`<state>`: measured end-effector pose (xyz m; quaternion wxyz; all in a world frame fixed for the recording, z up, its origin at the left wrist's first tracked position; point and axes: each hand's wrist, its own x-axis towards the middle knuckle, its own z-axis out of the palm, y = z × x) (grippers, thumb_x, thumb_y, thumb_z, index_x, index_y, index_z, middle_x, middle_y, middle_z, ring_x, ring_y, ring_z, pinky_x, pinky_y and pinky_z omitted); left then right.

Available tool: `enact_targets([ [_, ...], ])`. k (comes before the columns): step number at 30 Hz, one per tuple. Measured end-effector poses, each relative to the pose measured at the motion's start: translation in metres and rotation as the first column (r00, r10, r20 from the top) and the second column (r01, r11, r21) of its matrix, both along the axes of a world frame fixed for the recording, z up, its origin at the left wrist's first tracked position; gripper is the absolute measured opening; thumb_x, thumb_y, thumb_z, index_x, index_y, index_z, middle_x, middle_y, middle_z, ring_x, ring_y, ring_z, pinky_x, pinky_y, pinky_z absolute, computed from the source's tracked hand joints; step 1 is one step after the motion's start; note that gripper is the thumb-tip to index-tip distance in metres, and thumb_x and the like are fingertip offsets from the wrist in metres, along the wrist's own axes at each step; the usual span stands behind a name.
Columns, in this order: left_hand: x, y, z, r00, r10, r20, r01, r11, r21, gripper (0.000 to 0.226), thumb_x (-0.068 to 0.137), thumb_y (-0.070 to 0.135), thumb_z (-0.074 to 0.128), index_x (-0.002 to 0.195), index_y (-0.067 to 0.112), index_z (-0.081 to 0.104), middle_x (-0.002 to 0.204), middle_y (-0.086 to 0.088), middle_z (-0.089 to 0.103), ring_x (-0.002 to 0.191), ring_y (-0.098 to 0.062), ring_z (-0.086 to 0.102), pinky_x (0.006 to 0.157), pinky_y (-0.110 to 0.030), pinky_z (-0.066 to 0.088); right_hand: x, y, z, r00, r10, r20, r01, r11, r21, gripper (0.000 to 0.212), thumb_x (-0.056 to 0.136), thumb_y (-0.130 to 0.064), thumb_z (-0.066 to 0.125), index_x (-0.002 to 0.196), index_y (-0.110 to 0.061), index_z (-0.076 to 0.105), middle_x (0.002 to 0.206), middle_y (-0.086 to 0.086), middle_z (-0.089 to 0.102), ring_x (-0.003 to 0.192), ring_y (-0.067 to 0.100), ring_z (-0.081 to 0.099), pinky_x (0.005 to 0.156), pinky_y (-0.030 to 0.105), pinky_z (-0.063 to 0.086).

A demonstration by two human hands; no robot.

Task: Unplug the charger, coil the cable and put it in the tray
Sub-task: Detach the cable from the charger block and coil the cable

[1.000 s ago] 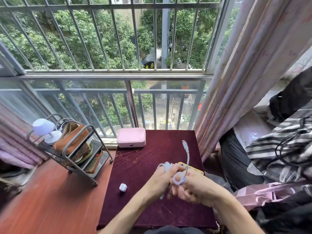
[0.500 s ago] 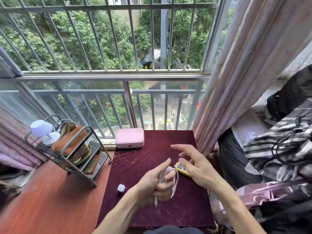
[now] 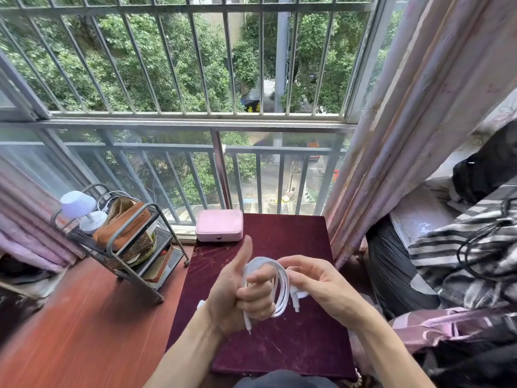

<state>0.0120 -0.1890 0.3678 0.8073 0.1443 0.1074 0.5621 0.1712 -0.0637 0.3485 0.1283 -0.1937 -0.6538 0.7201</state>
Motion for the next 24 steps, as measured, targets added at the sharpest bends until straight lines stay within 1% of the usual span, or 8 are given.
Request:
enact_targets([
  [2, -0.001, 0.001, 0.002, 0.999, 0.052, 0.014, -0.051, 0.998, -0.037, 0.06, 0.098, 0.059, 0.038, 0.054, 0.019, 0.034, 0.037, 0.007, 0.016, 0.031, -0.007, 0.005, 0.038, -0.023, 0.007, 0.001, -0.002, 0.002, 1.0, -0.022, -0.017, 0.021, 0.999, -0.032, 0.025, 0.102, -0.024, 0.065, 0.123, -0.015, 0.076, 0.11, 0.019, 0.079, 0.092, 0.028, 0.07, 0.085, 0.026, 0.057],
  [6, 0.005, 0.002, 0.001, 0.983, 0.186, -0.006, -0.186, 0.979, -0.083, 0.062, 0.098, 0.031, 0.042, 0.043, 0.022, 0.016, 0.035, 0.007, 0.008, 0.03, -0.009, 0.001, 0.039, -0.025, 0.006, 0.002, -0.008, 0.001, 0.995, -0.099, -0.025, 0.096, 0.992, -0.078, 0.029, 0.097, -0.034, 0.071, 0.119, -0.018, 0.079, 0.115, 0.013, 0.08, 0.108, 0.025, 0.073, 0.096, 0.031, 0.054],
  [9, 0.012, 0.003, 0.001, 0.969, 0.245, -0.002, -0.245, 0.965, -0.091, 0.061, 0.097, 0.03, 0.037, 0.042, 0.021, 0.013, 0.034, 0.007, 0.005, 0.03, -0.008, 0.001, 0.039, -0.024, 0.006, -0.001, -0.018, -0.004, 0.988, -0.149, -0.034, 0.138, 0.966, -0.22, 0.052, 0.09, -0.058, 0.074, 0.119, -0.015, 0.077, 0.107, 0.018, 0.077, 0.096, 0.025, 0.069, 0.084, 0.035, 0.056],
  [11, 0.016, 0.006, -0.001, 0.963, 0.267, 0.02, -0.265, 0.961, -0.073, 0.063, 0.099, 0.03, 0.036, 0.041, 0.021, 0.013, 0.033, 0.007, 0.005, 0.03, -0.007, 0.002, 0.038, -0.023, 0.006, -0.001, -0.024, -0.007, 0.993, -0.106, -0.059, 0.082, 0.946, -0.314, 0.053, 0.097, -0.058, 0.066, 0.126, -0.014, 0.072, 0.114, 0.011, 0.076, 0.101, 0.023, 0.071, 0.09, 0.042, 0.058],
  [14, 0.019, 0.011, -0.005, 0.957, 0.287, 0.033, -0.286, 0.958, -0.031, 0.069, 0.104, 0.046, 0.029, 0.041, 0.022, 0.014, 0.032, 0.008, 0.006, 0.028, -0.007, 0.004, 0.039, -0.023, 0.004, -0.001, -0.033, -0.006, 0.989, -0.138, -0.052, 0.115, 0.942, -0.316, 0.051, 0.091, -0.061, 0.072, 0.129, -0.027, 0.071, 0.105, 0.004, 0.078, 0.093, 0.014, 0.073, 0.081, 0.032, 0.061],
  [18, 0.015, 0.017, -0.014, 0.937, 0.351, 0.002, -0.347, 0.928, -0.136, 0.074, 0.097, 0.07, 0.027, 0.041, 0.022, 0.019, 0.033, 0.006, 0.012, 0.026, -0.009, 0.014, 0.04, -0.022, 0.003, -0.004, -0.042, -0.008, 0.952, -0.306, 0.001, 0.303, 0.944, -0.132, 0.028, 0.094, -0.046, 0.068, 0.12, -0.043, 0.078, 0.096, -0.003, 0.083, 0.079, 0.003, 0.07, 0.071, 0.015, 0.055],
  [21, 0.015, 0.024, -0.024, 0.879, 0.465, -0.107, -0.472, 0.815, -0.336, 0.077, 0.092, 0.074, 0.037, 0.04, 0.018, 0.035, 0.03, 0.005, 0.022, 0.021, -0.008, 0.022, 0.033, -0.019, 0.014, -0.007, -0.047, -0.013, 0.898, -0.438, -0.046, 0.433, 0.896, -0.096, 0.021, 0.096, -0.03, 0.07, 0.112, -0.042, 0.078, 0.087, -0.008, 0.084, 0.076, -0.002, 0.075, 0.071, 0.007, 0.054],
  [24, 0.022, 0.03, -0.029, 0.813, 0.537, -0.224, -0.577, 0.698, -0.423, 0.077, 0.094, 0.075, 0.034, 0.041, 0.018, 0.036, 0.031, 0.005, 0.025, 0.021, -0.007, 0.026, 0.029, -0.017, 0.024, -0.009, -0.047, -0.016, 0.878, -0.475, -0.062, 0.47, 0.88, -0.072, 0.025, 0.101, -0.017, 0.068, 0.114, -0.036, 0.077, 0.089, -0.008, 0.085, 0.081, -0.002, 0.077, 0.075, 0.007, 0.054],
])
